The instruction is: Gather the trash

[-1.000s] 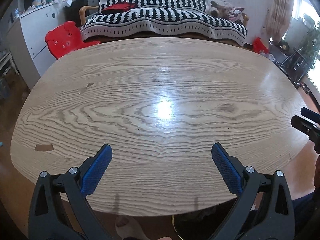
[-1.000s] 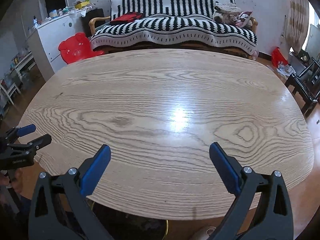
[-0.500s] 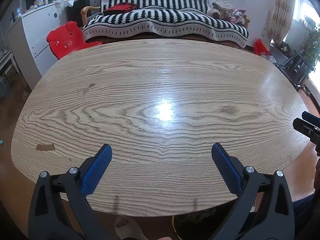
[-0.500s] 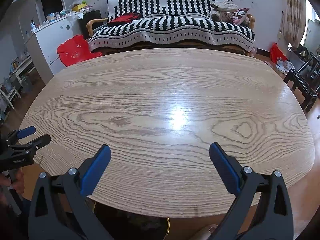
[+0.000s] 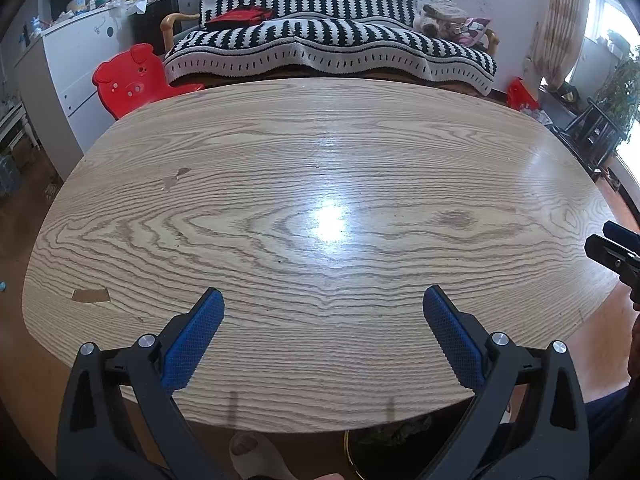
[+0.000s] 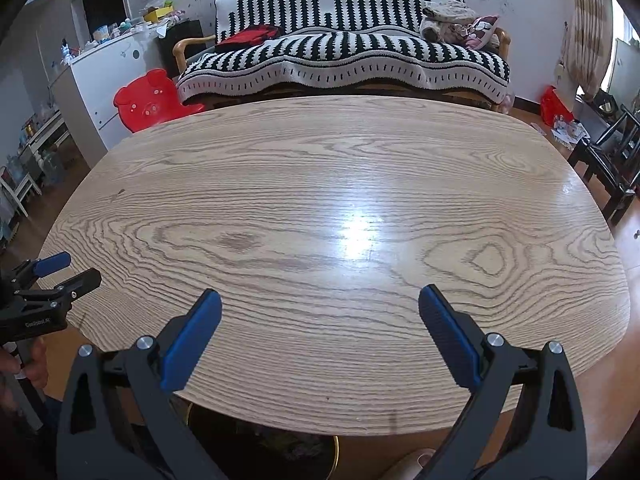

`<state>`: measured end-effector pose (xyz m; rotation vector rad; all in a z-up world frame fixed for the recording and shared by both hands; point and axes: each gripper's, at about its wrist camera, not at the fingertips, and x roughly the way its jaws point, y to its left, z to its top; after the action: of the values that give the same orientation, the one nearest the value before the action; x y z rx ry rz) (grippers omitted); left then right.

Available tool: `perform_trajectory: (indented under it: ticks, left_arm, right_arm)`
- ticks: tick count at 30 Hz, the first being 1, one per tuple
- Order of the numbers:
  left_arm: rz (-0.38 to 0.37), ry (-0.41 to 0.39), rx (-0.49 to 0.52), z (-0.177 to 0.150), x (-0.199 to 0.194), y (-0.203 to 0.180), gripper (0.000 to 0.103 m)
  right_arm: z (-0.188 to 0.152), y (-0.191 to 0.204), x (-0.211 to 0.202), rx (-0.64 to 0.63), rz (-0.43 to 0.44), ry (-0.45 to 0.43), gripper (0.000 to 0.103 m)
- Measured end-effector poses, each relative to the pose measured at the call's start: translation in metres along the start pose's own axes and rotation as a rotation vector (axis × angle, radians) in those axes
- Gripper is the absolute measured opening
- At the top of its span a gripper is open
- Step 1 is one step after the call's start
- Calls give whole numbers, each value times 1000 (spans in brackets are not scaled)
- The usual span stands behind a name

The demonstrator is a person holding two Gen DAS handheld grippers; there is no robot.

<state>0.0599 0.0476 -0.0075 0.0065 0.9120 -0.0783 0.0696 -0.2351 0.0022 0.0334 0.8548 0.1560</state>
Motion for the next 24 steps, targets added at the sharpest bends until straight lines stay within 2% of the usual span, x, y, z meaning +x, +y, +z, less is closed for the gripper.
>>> perform_trajectory:
  ticks: [24]
  left_arm:
    - [1, 0, 1, 1, -1, 0, 97]
  right_arm:
    - [1, -2, -1, 0, 0, 0, 95]
